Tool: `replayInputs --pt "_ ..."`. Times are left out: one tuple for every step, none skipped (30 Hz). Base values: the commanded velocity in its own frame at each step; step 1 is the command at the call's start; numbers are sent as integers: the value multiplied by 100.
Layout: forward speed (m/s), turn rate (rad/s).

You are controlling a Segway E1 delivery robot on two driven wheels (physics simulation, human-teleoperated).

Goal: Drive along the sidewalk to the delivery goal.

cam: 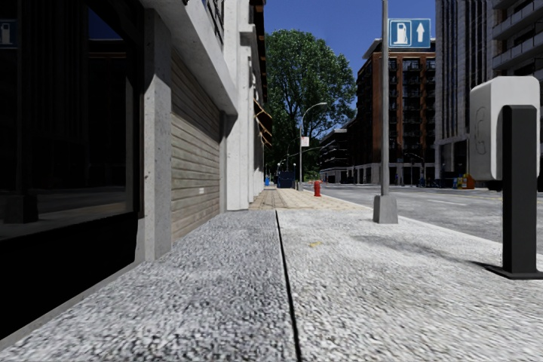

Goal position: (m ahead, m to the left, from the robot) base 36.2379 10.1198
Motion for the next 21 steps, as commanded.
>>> replayInputs --pt "200 0" --pt "200 0" --pt "200 0" --pt "200 0" --pt "200 0" --pt "200 0" --pt "200 0" --pt "200 0" --pt "200 0" --pt "200 0" --pt "200 0" --pt "200 0" --pt "200 0" --pt "200 0" --pt "200 0" --pt "200 0" --pt "200 0" --pt "200 0" --pt "200 0" --pt "200 0" --pt "200 0"
